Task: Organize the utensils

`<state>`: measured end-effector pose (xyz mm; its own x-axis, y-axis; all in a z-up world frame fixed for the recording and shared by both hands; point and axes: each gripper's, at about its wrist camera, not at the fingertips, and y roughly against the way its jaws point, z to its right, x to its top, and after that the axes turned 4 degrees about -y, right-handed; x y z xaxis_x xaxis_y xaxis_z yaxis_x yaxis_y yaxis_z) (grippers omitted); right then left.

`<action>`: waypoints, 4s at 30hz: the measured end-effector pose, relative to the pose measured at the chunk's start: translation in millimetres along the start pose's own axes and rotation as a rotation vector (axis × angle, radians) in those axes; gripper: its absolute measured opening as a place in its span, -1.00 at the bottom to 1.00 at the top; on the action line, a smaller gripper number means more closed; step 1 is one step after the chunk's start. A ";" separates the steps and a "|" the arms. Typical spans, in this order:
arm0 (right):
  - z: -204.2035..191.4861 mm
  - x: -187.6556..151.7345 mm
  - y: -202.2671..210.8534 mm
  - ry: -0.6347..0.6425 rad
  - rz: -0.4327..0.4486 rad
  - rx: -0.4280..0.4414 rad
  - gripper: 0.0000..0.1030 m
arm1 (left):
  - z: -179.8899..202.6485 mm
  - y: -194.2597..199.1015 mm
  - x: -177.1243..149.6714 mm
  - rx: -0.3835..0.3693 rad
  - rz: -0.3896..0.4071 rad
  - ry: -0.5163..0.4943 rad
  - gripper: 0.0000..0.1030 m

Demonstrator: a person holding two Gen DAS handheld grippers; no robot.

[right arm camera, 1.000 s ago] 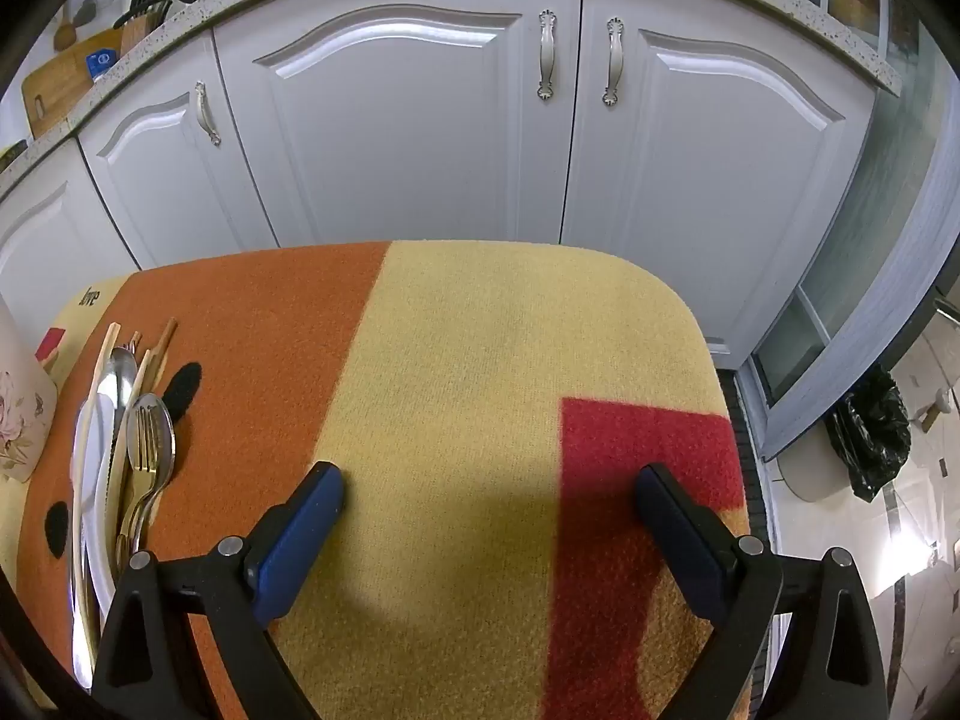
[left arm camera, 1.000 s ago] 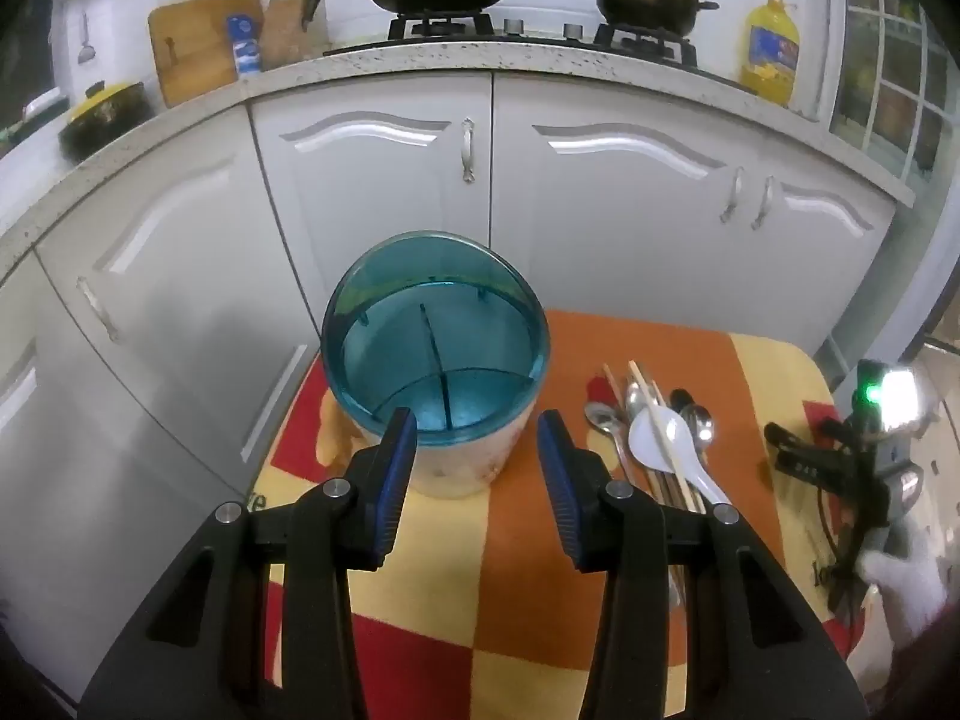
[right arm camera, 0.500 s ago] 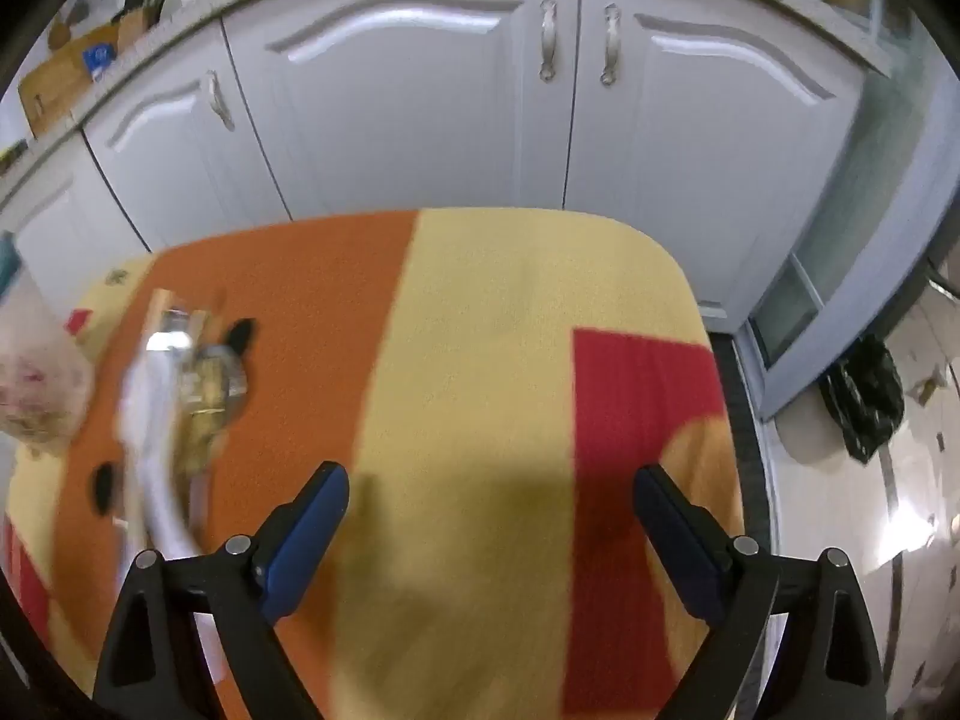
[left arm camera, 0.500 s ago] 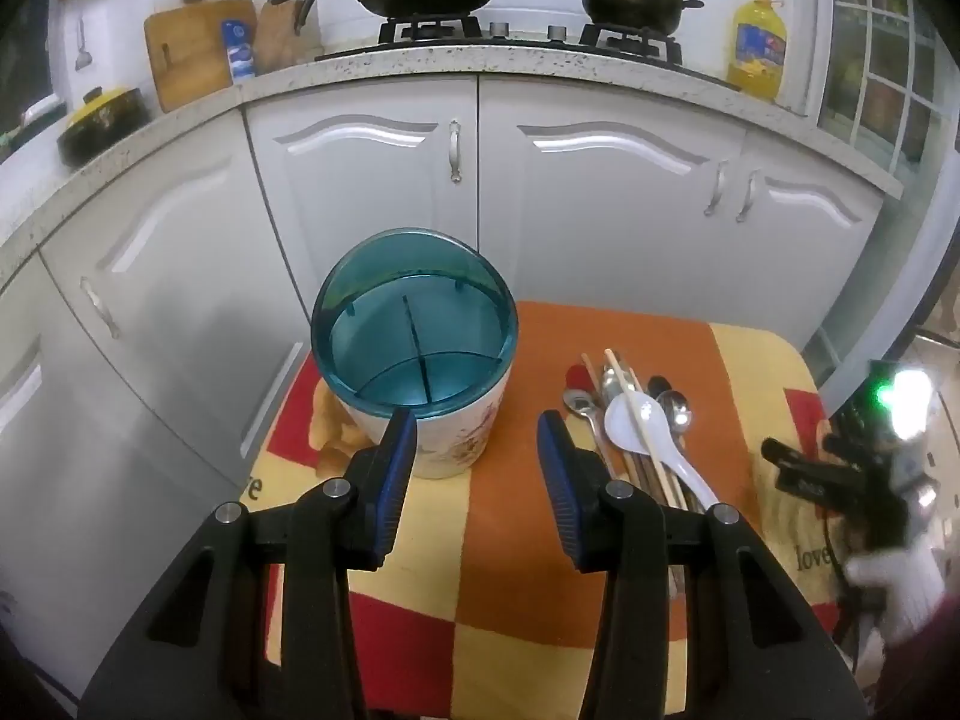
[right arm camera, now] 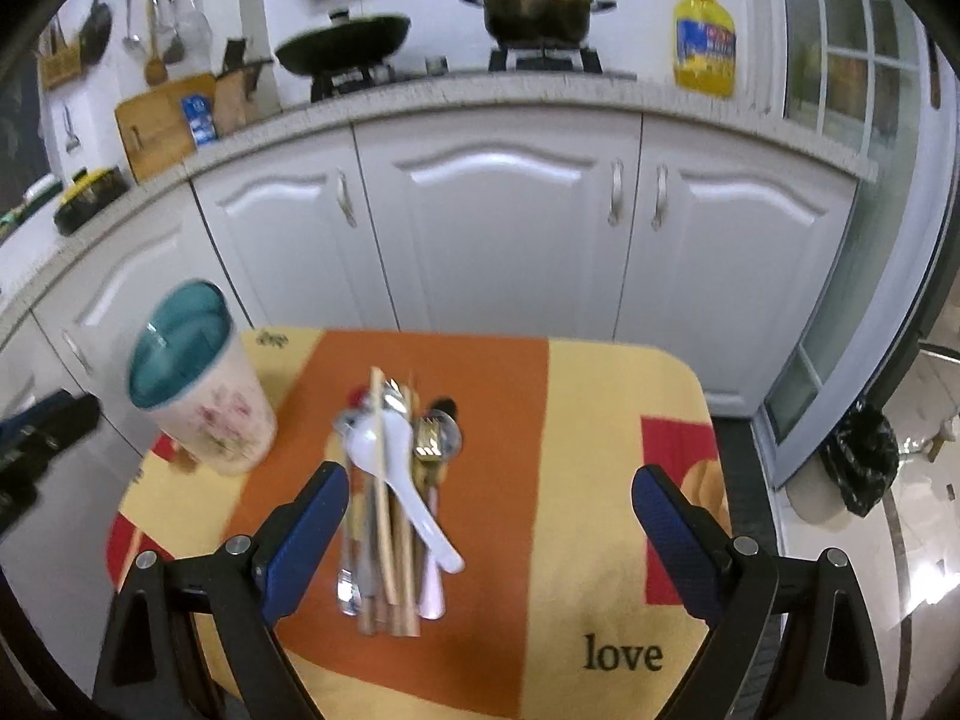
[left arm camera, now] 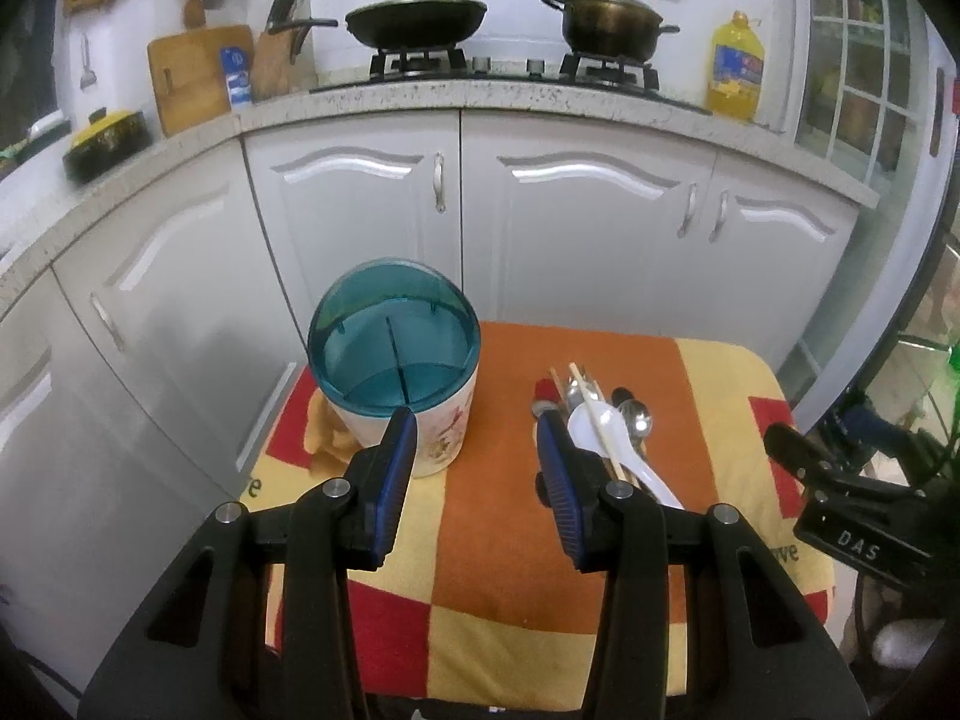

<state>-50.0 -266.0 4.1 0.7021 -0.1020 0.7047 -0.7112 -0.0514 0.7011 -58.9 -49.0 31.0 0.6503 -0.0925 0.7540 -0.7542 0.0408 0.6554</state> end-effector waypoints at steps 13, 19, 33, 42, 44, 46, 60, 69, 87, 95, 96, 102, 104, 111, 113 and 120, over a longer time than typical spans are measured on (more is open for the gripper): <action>-30.6 7.6 52.0 0.039 0.110 -0.008 0.85 | -2.1 25.1 5.2 0.001 0.061 0.008 -0.20; -35.5 9.2 60.5 0.037 0.122 -0.017 0.85 | -2.0 28.2 6.0 -0.002 0.068 0.015 -0.20; -38.5 13.2 68.4 0.041 0.124 -0.032 0.85 | 2.1 30.3 11.0 -0.018 0.069 0.022 -0.20; -36.7 17.5 68.2 0.048 0.113 -0.032 0.85 | 3.6 28.6 11.3 -0.026 0.064 0.022 -0.20; -36.7 17.7 68.1 0.048 0.113 -0.034 0.85 | 4.0 27.6 11.7 -0.030 0.061 0.021 -0.20; -36.6 17.4 68.3 0.051 0.111 -0.033 0.85 | 4.4 26.9 12.0 -0.030 0.060 0.022 -0.20; -33.8 21.6 60.3 0.034 0.094 -0.031 0.85 | -0.4 21.3 9.5 -0.020 0.051 0.043 -0.20; -38.7 19.1 63.6 0.043 0.100 -0.014 0.85 | -2.9 21.3 8.6 -0.019 0.051 0.047 -0.20; -39.9 17.1 57.4 0.047 0.084 0.018 0.85 | -1.0 17.8 9.5 -0.018 0.035 0.038 -0.20; -39.9 17.9 56.5 0.045 0.081 0.020 0.85 | 1.8 15.6 9.9 -0.017 0.032 0.033 -0.20; -39.1 18.2 56.4 0.044 0.081 0.020 0.85 | 2.0 15.4 10.2 -0.016 0.032 0.033 -0.20; -38.5 18.6 55.1 0.051 0.082 0.022 0.85 | 1.7 13.4 11.5 -0.016 0.033 0.033 -0.20; -37.8 19.0 53.7 0.052 0.081 0.024 0.85 | 1.8 13.0 11.5 -0.015 0.032 0.030 -0.20; -35.0 19.0 49.3 0.052 0.076 0.027 0.85 | 2.7 7.6 12.8 -0.012 0.019 0.030 -0.20; -34.2 18.8 48.7 0.052 0.074 0.029 0.85 | 3.2 6.0 12.6 -0.011 0.016 0.030 -0.20; -33.1 16.6 41.1 0.055 0.055 0.034 0.85 | 5.4 -1.9 10.8 -0.015 -0.004 0.029 -0.20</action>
<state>-66.5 -237.0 48.2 0.6623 -0.0510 0.7475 -0.7488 -0.0812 0.6578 -50.9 -55.4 37.7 0.6560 -0.0633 0.7521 -0.7501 0.0556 0.6590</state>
